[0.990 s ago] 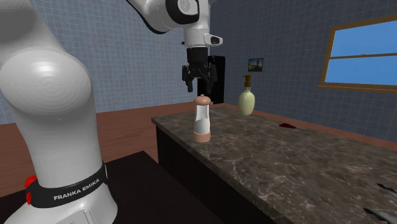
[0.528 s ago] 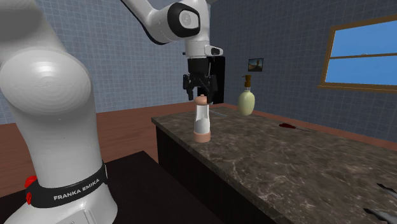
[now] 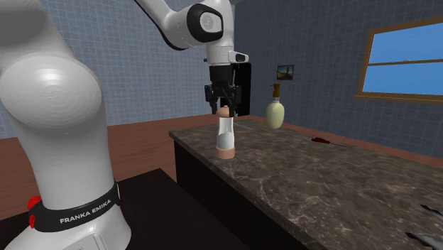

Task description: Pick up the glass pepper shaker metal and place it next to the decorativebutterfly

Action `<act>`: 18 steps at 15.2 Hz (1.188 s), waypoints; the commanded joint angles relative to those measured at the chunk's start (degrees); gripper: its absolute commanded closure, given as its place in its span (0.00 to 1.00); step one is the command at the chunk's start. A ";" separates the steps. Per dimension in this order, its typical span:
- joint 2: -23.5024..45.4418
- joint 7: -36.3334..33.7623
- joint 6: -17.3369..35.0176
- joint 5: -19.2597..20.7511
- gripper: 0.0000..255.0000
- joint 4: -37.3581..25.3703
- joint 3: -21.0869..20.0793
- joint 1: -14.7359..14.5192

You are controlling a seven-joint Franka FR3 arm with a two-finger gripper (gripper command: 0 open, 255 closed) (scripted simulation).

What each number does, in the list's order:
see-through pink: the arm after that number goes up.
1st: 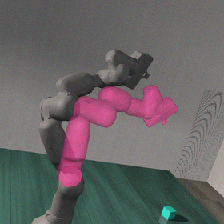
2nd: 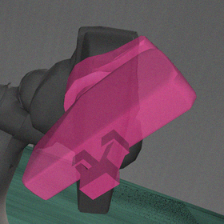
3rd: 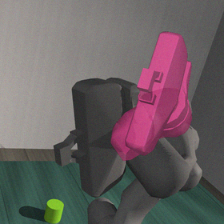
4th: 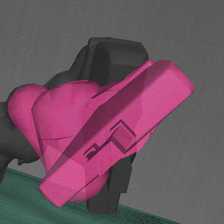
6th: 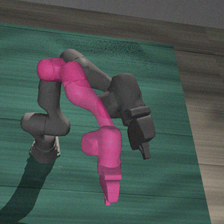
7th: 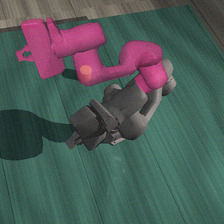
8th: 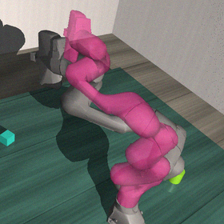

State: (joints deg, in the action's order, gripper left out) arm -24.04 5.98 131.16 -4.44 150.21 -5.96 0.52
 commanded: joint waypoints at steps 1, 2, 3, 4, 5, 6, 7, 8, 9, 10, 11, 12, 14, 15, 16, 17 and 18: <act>0.02 0.00 0.00 0.00 1.00 0.03 0.00 0.00; 0.02 0.00 -0.01 0.00 1.00 0.02 0.00 0.00; 0.02 0.00 -0.01 0.00 1.00 0.02 0.00 0.00; 0.00 0.00 -0.01 0.00 1.00 0.03 0.00 0.00; 0.01 0.00 -0.01 0.00 1.00 0.03 0.00 0.00; 0.01 0.00 0.00 0.00 1.00 0.04 0.00 0.00; 0.02 0.01 0.01 0.00 1.00 0.04 0.01 0.00; 0.02 0.00 0.00 0.00 1.00 0.02 0.00 0.00; -0.43 -0.01 -0.91 0.02 1.00 -0.43 0.04 0.00; -0.87 -0.02 -1.82 0.04 1.00 -0.90 0.08 0.01; -1.26 -0.03 -2.71 0.06 1.00 -1.40 0.12 0.01; -1.66 -0.04 -3.60 0.08 1.00 -1.90 0.16 0.02; -2.39 -0.07 -5.36 0.13 1.00 -2.93 0.23 0.03; -2.73 -0.08 -6.24 0.16 1.00 -3.46 0.27 0.04; -3.05 -0.09 -7.10 0.18 1.00 -4.01 0.31 0.05; -3.36 -0.10 -7.97 0.21 1.00 -4.56 0.34 0.06; -3.65 -0.12 -8.82 0.23 1.00 -5.13 0.38 0.07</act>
State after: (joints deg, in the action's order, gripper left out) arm -27.45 5.89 123.31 -4.25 145.79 -5.61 0.58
